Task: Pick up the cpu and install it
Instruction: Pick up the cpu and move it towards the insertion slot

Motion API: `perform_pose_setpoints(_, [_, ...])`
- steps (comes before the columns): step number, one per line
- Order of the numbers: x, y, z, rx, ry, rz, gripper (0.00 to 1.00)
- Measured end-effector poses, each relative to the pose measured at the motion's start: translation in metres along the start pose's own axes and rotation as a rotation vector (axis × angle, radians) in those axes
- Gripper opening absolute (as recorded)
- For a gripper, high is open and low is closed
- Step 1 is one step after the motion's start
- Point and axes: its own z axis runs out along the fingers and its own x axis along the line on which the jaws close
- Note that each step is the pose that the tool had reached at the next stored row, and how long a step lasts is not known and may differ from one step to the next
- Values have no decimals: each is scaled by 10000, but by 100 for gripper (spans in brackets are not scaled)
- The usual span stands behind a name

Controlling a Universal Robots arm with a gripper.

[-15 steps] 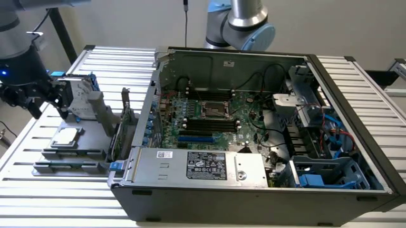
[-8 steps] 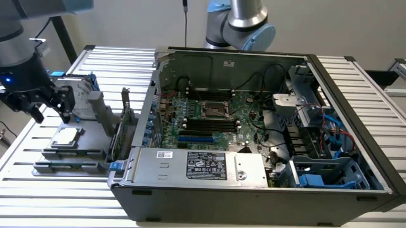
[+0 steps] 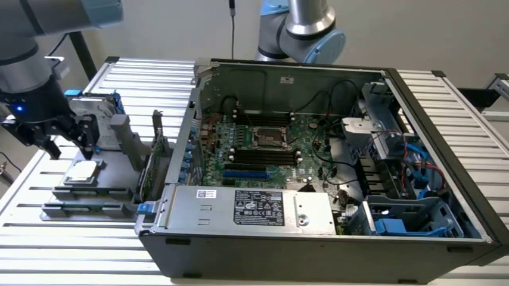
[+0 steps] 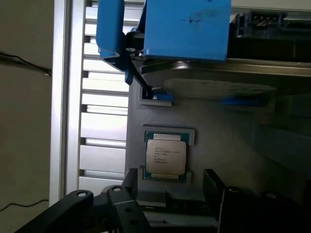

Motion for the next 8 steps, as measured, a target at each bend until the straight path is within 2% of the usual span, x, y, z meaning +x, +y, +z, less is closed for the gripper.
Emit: perform_pose_setpoints(8, [-7,-4,147,0,0,0,65])
